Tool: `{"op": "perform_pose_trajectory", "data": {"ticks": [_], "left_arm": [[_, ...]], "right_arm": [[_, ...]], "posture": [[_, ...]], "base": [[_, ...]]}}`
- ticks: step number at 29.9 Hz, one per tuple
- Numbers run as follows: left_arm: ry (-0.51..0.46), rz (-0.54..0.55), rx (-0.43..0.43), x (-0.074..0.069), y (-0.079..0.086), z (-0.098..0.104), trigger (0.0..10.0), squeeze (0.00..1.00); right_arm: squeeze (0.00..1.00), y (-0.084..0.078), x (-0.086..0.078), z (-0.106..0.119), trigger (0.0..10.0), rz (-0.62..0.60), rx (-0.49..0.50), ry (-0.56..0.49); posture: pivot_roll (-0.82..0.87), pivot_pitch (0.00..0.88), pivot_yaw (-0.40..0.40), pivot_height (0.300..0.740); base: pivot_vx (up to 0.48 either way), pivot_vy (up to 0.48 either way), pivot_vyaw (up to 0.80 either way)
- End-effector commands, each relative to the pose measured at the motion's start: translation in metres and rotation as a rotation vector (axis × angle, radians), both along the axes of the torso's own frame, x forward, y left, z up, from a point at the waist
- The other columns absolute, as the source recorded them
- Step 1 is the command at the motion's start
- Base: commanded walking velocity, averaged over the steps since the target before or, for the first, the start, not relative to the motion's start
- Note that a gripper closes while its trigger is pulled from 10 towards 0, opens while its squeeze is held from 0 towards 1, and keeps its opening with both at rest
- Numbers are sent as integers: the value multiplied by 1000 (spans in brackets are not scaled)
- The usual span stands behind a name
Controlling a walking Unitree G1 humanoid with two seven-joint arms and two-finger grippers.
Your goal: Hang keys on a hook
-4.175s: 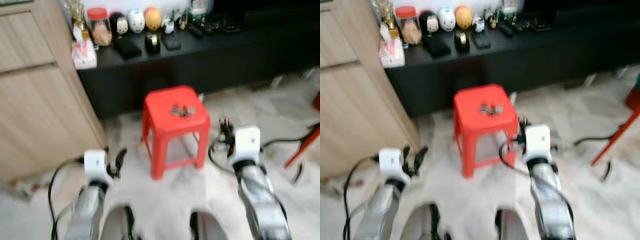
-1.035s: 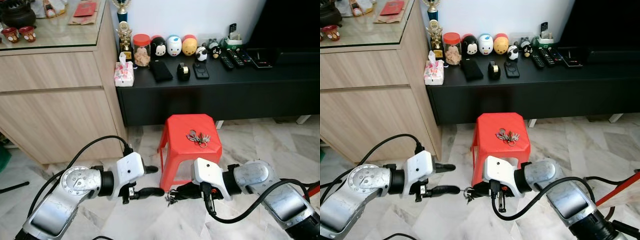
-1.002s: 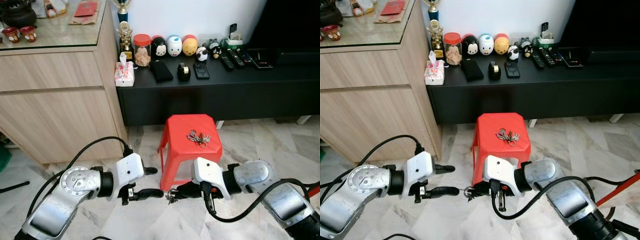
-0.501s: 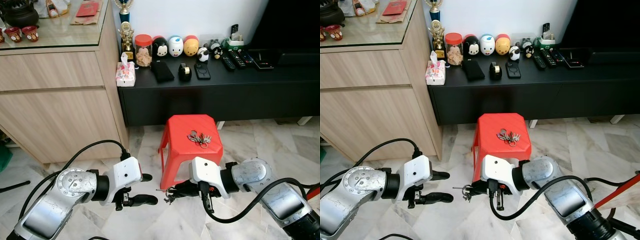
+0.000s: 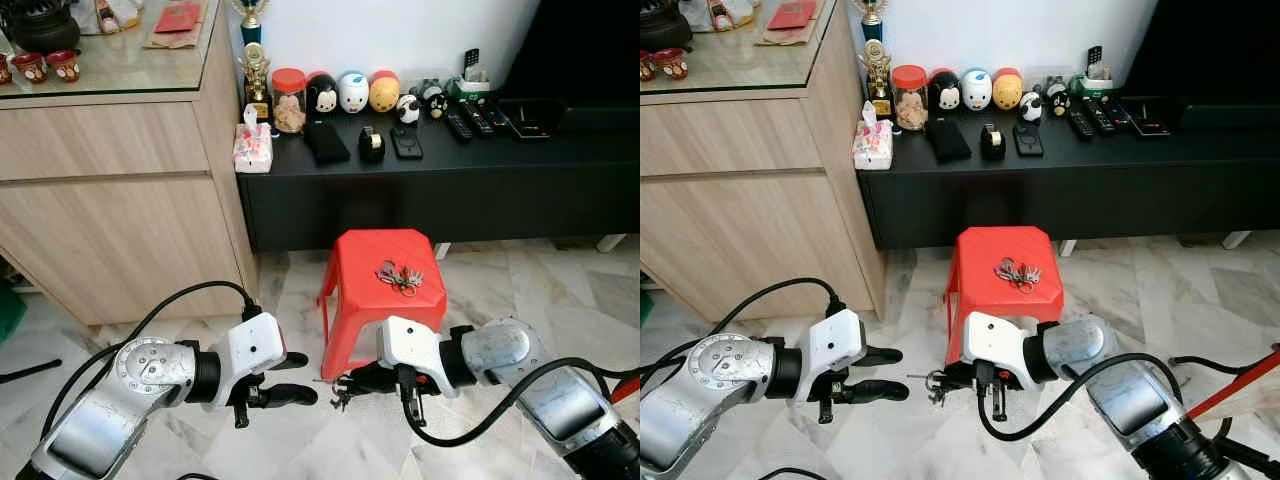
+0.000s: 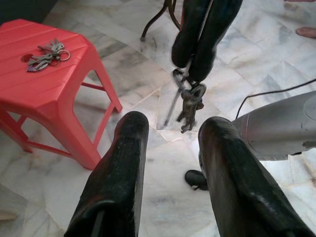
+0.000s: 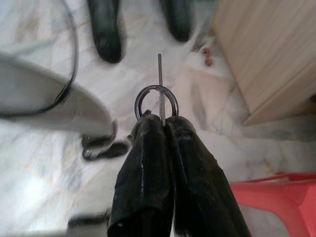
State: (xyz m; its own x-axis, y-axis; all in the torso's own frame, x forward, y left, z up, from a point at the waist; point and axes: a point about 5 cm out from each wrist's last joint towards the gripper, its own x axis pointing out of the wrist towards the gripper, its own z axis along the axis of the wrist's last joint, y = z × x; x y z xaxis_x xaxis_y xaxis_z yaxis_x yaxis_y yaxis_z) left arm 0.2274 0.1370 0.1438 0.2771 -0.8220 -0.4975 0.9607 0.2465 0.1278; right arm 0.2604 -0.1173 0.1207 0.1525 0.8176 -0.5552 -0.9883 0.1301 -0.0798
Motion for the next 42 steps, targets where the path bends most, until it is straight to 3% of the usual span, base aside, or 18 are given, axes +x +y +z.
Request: {"op": "perform_pose_trajectory", "data": {"ticks": [1, 8, 10, 14, 16, 23, 25, 30, 37, 42], "left_arm": [[2, 28, -19, 0, -1, 0, 10000, 0], [-4, 163, -73, 7, 9, -7, 10000, 0], [-9, 220, -96, 10, 12, -9, 10000, 0], [-14, 261, -128, 14, 12, -12, 10000, 0], [-61, 375, -180, 27, 11, -19, 10000, 0], [-77, 487, -284, 36, 6, -21, 10000, 0], [-106, 579, -328, 43, 9, -23, 10000, 0], [-132, 680, -376, 49, 10, -29, 10000, 0], [-168, 754, -400, 55, 12, -33, 10000, 0], [-172, 749, -437, 58, 8, -31, 10000, 0]], "right_arm": [[0, -2, 11, 11, 10000, -67, 40, -44], [0, -14, 33, 18, 10000, -285, 55, -106], [0, -16, 41, 25, 10000, -393, 110, -112], [0, -14, 49, 34, 10000, -483, 170, -134], [0, -3, 56, 44, 10000, -574, 253, -138], [0, 16, 54, 50, 10000, -600, 318, -126], [0, 22, 58, 53, 10000, -640, 351, -123], [0, 33, 59, 57, 10000, -668, 382, -104], [0, 44, 58, 60, 10000, -690, 420, -88], [0, 50, 57, 61, 10000, -700, 438, -76]], "posture": [[-85, 63, -54, 740], [-87, 74, -54, 740], [-88, 78, -52, 740], [-90, 79, -50, 740], [-97, 78, -45, 740], [-95, 78, -44, 740], [-95, 78, -46, 740], [-98, 76, -46, 740], [-110, 63, -42, 740], [-113, 58, -41, 740]], "base": [[0, 0, 0], [0, 0, 0], [0, 0, 0], [0, 0, 0], [0, 0, 0], [0, 0, 0], [0, 0, 0], [0, 0, 0], [0, 0, 0], [0, 0, 0]]}}
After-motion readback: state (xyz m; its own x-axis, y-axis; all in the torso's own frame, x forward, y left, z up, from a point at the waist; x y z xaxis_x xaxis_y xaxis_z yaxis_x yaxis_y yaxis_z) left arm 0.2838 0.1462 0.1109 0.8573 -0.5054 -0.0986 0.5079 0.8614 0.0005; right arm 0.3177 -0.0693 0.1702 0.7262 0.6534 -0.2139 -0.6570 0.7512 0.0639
